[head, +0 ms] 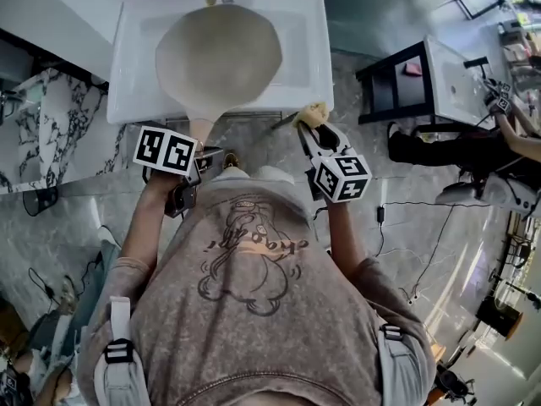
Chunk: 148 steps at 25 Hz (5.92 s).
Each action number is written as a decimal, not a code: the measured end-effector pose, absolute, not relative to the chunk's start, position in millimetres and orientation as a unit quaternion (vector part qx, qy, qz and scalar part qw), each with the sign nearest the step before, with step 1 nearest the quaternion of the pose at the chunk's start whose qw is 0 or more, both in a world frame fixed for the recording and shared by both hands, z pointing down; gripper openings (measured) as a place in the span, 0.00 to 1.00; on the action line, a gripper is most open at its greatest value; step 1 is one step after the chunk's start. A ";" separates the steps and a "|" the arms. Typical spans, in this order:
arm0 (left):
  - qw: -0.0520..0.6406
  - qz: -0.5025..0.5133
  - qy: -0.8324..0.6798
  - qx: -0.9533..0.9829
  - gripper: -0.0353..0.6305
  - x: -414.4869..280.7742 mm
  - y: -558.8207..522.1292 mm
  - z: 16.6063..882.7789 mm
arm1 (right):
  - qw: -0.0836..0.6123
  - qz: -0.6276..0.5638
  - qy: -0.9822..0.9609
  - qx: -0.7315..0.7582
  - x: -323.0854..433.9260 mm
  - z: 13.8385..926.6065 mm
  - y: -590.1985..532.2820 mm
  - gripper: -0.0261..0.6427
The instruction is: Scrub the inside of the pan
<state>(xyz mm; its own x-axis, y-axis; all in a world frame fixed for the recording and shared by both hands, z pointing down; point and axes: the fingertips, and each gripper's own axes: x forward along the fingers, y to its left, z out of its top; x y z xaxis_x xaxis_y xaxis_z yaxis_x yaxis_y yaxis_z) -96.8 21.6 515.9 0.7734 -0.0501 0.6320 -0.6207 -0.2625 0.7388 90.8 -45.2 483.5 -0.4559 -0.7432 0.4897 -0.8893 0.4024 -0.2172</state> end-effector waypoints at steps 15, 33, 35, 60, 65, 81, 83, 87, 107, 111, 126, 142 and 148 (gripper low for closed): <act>0.563 0.279 -0.198 0.752 0.12 -75.7 -0.8 513.3 | 0.158 0.218 -0.816 0.512 126.0 474.1 -83.9 0.25; 0.531 0.344 -0.089 0.769 0.12 4.4 2.2 517.1 | 0.159 0.128 -0.843 0.497 141.1 418.8 -135.4 0.25; 0.527 0.351 -0.078 0.770 0.12 12.0 4.5 517.8 | 0.162 0.120 -0.850 0.486 134.3 416.3 -139.7 0.25; 0.496 0.413 0.017 0.764 0.12 37.2 22.2 540.3 | 0.291 0.093 -0.889 0.341 45.8 491.8 -163.3 0.25; 0.486 0.420 0.018 0.766 0.12 36.6 24.0 544.1 | 0.320 0.092 -0.886 0.324 36.3 507.5 -162.0 0.25; 0.488 0.400 0.043 0.774 0.13 39.4 34.9 551.5 | 0.424 0.050 -0.860 0.279 25.0 566.6 -167.8 0.25; 0.489 0.396 0.041 0.776 0.13 39.0 36.5 552.7 | 0.425 0.044 -0.858 0.283 22.8 568.7 -168.9 0.25; 0.493 0.392 0.043 0.775 0.13 39.8 39.1 554.6 | 0.428 0.042 -0.857 0.284 21.5 572.6 -169.6 0.25; 0.524 0.382 0.062 0.759 0.13 36.5 43.3 558.8 | 0.461 0.037 -0.846 0.264 13.2 595.2 -175.7 0.25; 0.524 0.386 0.066 0.756 0.13 35.2 42.4 559.2 | 0.474 0.029 -0.840 0.262 14.0 600.1 -186.6 0.25; 0.526 0.389 0.069 0.753 0.13 35.9 42.2 558.5 | 0.562 -0.041 -0.783 0.263 44.3 615.4 -254.7 0.25; 0.539 0.366 0.054 0.756 0.13 38.6 40.8 557.4 | 0.639 -0.091 -0.712 0.278 119.6 602.6 -289.9 0.25; 0.545 0.358 0.049 0.756 0.12 40.1 39.9 556.1 | 0.666 -0.119 -0.688 0.260 139.3 598.1 -287.7 0.25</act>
<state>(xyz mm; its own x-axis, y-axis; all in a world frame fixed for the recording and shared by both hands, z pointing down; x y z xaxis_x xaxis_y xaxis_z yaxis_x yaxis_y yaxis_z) 40.1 39.9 556.1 0.7382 0.4649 0.4888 -0.3173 -0.4001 0.8598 139.3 -287.7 598.1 0.0236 -0.5175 0.8554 -0.1991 0.8360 0.5113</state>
